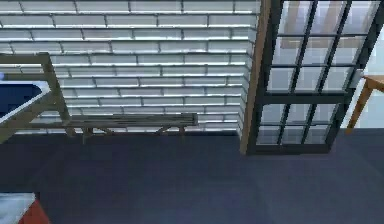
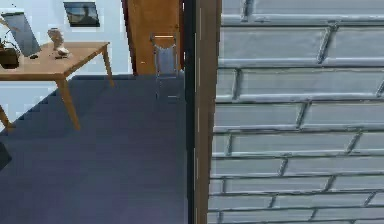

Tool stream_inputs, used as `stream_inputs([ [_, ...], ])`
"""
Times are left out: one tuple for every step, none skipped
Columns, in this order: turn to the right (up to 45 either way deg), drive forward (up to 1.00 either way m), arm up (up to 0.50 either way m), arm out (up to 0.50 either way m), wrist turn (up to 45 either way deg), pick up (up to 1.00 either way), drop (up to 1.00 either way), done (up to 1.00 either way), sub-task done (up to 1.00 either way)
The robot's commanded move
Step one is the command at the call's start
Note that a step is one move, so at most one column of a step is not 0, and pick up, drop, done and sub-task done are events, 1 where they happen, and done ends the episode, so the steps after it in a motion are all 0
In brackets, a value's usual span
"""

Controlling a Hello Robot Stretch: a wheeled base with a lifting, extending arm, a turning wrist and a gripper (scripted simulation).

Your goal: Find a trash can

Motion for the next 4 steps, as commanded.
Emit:
stream_inputs([
  [-27.0, 0.00, 0.00, 0.00, 0.0, 0.00, 0.00, 0.00, 0.00],
  [0.0, 0.30, 0.00, 0.00, 0.0, 0.00, 0.00, 0.00, 0.00],
  [45.0, 0.00, 0.00, 0.00, 0.0, 0.00, 0.00, 0.00, 0.00],
  [42.0, 0.00, 0.00, 0.00, 0.0, 0.00, 0.00, 0.00, 0.00],
])
